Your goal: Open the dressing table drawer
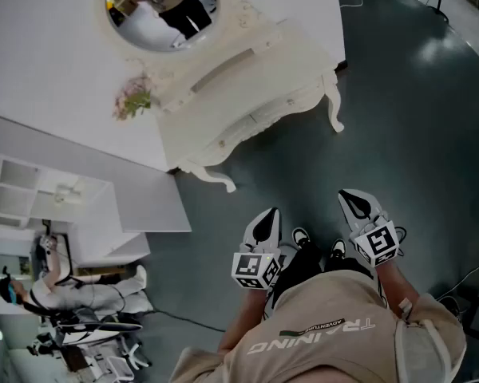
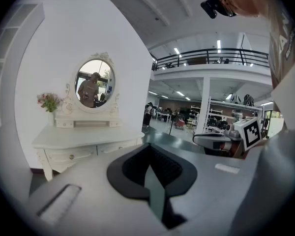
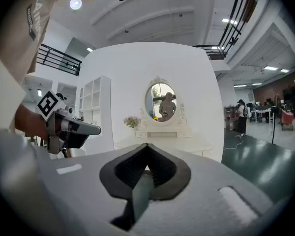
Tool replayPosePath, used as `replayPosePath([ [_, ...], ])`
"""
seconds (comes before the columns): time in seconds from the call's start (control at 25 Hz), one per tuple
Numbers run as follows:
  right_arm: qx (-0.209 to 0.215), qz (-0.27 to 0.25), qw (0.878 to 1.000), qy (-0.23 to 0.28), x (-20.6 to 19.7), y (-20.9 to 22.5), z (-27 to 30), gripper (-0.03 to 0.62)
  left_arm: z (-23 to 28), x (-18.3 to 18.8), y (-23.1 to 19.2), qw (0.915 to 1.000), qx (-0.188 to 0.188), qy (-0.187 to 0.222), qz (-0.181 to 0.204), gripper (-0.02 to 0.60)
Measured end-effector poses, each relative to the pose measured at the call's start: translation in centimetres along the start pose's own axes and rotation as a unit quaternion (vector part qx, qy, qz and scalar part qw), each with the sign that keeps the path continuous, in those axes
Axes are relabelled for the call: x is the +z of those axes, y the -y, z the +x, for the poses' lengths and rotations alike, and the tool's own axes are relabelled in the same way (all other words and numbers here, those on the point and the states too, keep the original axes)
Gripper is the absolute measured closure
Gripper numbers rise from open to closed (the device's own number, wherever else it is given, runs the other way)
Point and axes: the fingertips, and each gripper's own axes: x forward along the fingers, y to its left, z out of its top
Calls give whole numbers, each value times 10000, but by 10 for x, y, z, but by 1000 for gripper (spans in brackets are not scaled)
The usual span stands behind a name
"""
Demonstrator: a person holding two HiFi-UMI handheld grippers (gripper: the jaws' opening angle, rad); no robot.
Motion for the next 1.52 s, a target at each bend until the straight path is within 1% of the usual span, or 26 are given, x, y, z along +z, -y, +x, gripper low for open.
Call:
replayPosePath([
  [0.12, -28, 6, 10000, -45, 6, -5, 3, 592, -2, -2, -11, 9999, 17, -158, -43, 563],
  [0.2, -26, 10, 10000, -27, 10, -4, 10, 592, 2, -2, -17, 9998, 5, -185, -71, 563],
  [0.44, -202, 69, 9997, 107, 19, 4, 36, 592, 26, 7, -36, 9997, -193, -147, -48, 563],
  [0.6, -331, 110, 9993, 118, 36, 8, 59, 592, 43, 27, -61, 9997, -248, -51, -34, 563],
  [0.72, -292, -189, 9992, 217, 61, 8, 81, 592, 55, 47, -83, 9995, -305, 100, 33, 563],
  [0.8, -323, -364, 9987, 183, 72, 10, 94, 592, 64, 56, -95, 9992, -356, 161, 15, 563],
  [0.92, -491, -224, 9985, 125, 76, 18, 108, 592, 78, 67, -107, 9985, -496, 233, -44, 563],
  [1.08, -713, 53, 9973, 140, 70, 19, 128, 592, 93, 75, -135, 9978, -560, 317, -153, 563],
  [1.2, -775, 226, 9966, 182, 69, 11, 146, 592, 98, 71, -158, 9979, -593, 239, -130, 563],
  [1.32, -751, 207, 9966, 254, 75, 8, 161, 592, 102, 66, -172, 9980, -624, 77, -116, 563],
  [1.52, -732, 149, 9967, 307, 84, 12, 172, 592, 107, 65, -178, 9974, -693, 6, -182, 563],
])
